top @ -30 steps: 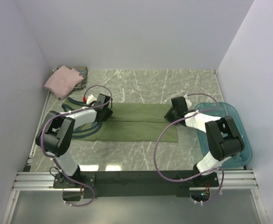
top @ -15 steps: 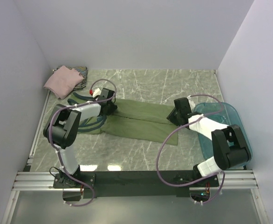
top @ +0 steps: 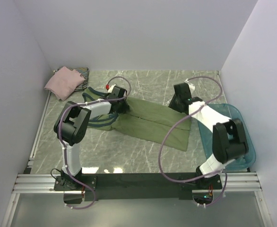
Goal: Fold and stack the tank tops
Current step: Fold the tank top
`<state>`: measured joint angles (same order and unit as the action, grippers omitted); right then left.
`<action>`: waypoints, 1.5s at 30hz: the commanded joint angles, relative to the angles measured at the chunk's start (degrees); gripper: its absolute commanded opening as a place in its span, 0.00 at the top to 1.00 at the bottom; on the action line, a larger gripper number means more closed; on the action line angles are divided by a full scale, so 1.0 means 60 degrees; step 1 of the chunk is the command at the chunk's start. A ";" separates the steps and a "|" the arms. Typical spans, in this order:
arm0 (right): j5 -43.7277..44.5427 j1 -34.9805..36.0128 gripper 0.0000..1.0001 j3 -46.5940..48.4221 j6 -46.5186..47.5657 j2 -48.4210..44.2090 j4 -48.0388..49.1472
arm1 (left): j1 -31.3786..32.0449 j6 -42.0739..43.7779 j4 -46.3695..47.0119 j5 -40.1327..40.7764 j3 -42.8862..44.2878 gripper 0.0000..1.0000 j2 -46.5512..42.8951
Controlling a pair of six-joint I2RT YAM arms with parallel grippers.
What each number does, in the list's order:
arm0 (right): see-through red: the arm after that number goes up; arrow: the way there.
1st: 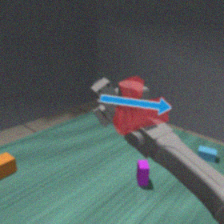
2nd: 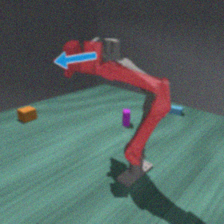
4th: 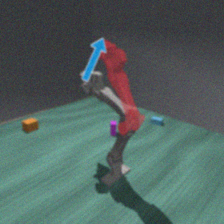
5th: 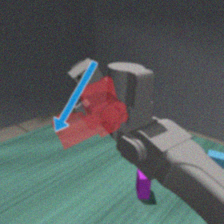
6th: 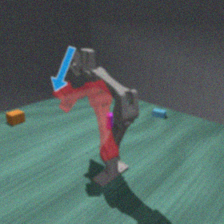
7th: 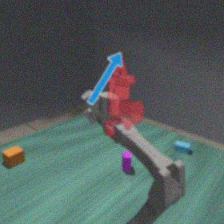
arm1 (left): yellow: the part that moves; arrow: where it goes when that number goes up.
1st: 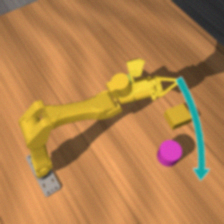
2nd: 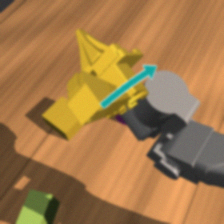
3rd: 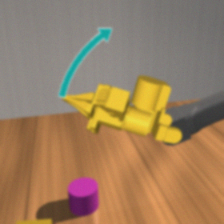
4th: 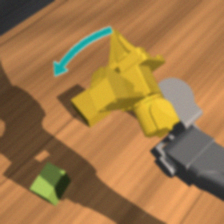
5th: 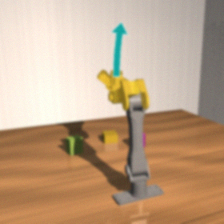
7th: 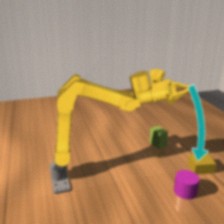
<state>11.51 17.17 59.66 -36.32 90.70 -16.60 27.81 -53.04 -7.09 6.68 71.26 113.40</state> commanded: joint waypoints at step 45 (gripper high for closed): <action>-0.0571 0.5897 0.58 -0.3176 -0.5592 -0.1976 0.0584 | 0.1238 0.4093 -0.4561 -0.2255 0.6260 0.65 0.4215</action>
<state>4.60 49.69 40.07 -65.36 81.01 -14.06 32.69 -31.40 -29.91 -1.72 112.64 136.66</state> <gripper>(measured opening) 0.421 0.344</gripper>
